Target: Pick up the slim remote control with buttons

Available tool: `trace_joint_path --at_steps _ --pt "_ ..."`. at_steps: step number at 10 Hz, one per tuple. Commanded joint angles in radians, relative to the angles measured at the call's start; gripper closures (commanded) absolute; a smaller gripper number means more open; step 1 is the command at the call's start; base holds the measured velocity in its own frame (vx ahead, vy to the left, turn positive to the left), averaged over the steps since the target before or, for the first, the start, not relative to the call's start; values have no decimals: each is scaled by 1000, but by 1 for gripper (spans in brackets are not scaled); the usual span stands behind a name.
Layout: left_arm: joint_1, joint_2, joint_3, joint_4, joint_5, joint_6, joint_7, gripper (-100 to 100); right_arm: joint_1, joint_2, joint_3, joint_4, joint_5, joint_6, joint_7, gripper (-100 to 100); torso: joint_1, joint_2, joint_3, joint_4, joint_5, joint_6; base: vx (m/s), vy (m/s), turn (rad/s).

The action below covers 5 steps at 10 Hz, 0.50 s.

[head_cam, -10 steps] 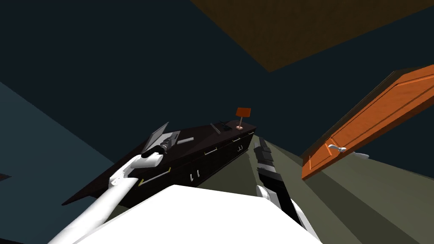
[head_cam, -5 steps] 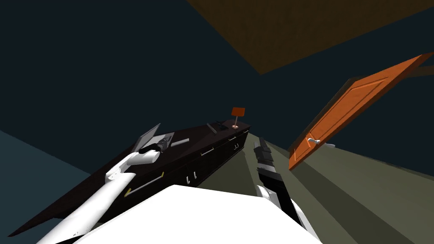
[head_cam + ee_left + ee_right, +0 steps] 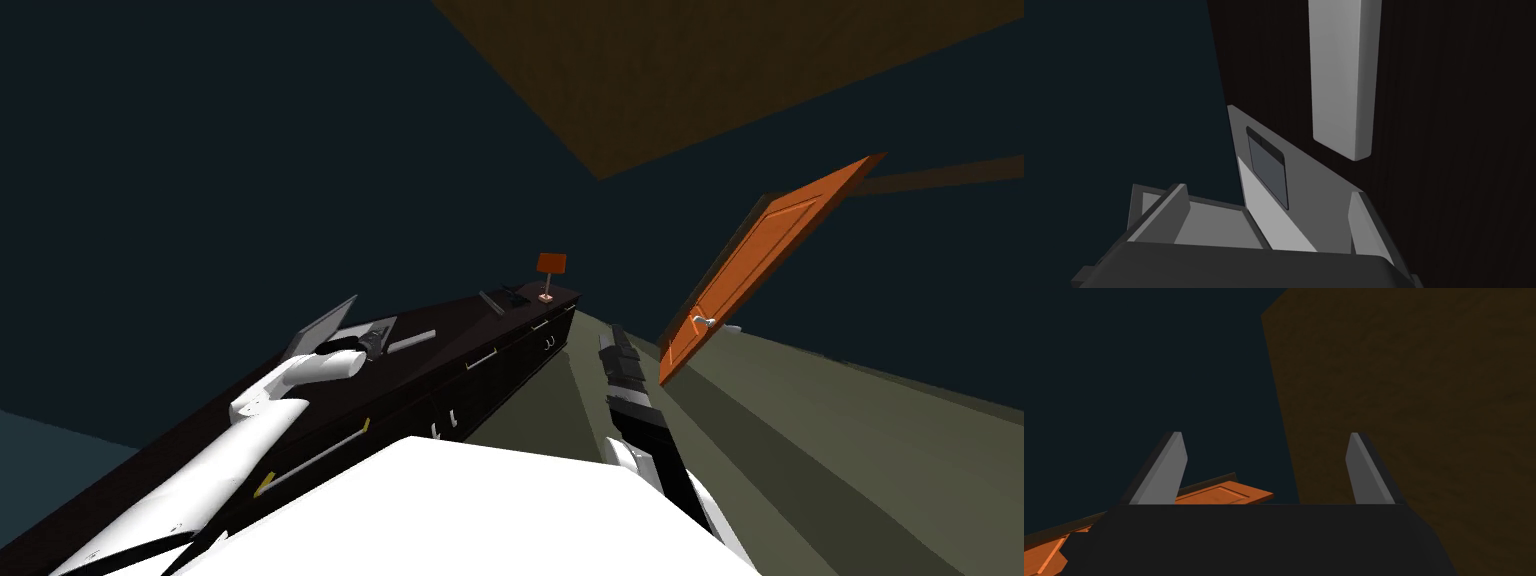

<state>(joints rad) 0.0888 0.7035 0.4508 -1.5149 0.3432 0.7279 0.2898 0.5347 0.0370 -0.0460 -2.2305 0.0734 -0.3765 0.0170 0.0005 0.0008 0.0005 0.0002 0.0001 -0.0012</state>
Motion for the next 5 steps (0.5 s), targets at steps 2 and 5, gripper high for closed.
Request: trace_joint_path --at_steps 2,5 --pt "-20 27 27 52 20 70 15 -100 0 0 0 0 0 0 0 0 0 0 0 0 0 0 -3 -5 -122" --pt "-40 58 48 105 45 154 23 -100 0 0 0 0 0 0 0 0 0 0 0 0 0 1 -5 -1 -141"
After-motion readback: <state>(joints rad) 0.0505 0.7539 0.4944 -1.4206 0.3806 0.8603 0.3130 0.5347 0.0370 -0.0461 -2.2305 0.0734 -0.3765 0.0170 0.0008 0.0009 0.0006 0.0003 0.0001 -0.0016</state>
